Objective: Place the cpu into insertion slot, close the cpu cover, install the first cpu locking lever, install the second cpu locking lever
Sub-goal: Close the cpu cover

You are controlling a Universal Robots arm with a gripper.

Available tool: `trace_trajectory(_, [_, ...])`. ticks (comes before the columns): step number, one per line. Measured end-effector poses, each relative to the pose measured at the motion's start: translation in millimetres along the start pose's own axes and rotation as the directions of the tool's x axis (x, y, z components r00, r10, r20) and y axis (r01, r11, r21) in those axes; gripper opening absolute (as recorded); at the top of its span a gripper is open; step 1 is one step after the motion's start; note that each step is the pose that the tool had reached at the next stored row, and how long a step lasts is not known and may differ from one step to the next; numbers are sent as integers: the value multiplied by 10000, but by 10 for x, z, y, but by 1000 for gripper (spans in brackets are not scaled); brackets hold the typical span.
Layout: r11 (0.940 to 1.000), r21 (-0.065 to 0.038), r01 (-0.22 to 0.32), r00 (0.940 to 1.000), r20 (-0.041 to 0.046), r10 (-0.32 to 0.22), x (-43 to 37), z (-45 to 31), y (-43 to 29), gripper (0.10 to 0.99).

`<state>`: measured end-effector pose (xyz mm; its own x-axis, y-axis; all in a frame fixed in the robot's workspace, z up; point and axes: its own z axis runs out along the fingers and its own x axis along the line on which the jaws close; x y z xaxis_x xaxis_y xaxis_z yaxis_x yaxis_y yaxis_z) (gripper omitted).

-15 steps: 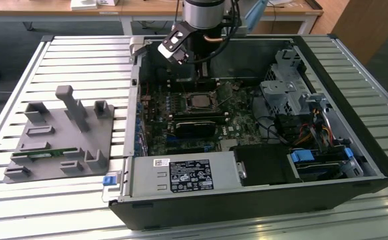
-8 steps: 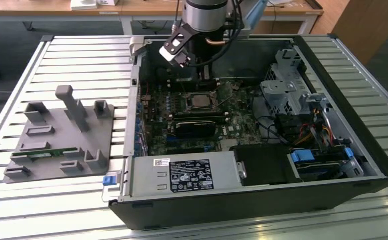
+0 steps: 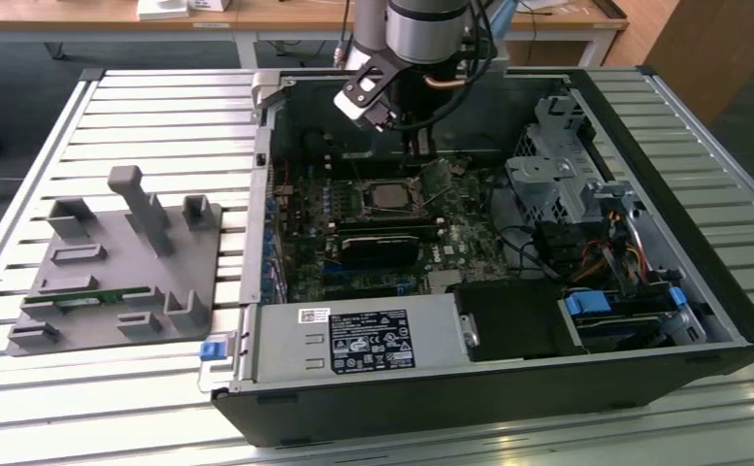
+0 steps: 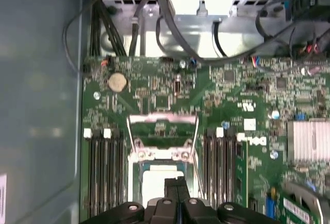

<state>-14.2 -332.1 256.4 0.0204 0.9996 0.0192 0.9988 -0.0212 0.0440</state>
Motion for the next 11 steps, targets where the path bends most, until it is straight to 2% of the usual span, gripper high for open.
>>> trace_trajectory(4, [10000, 2, 13, 10000, 0, -13, 1, 5, 62, 106])
trace_trajectory(11, [10000, 2, 22, 10000, -23, -22, 3, -22, 89, 106])
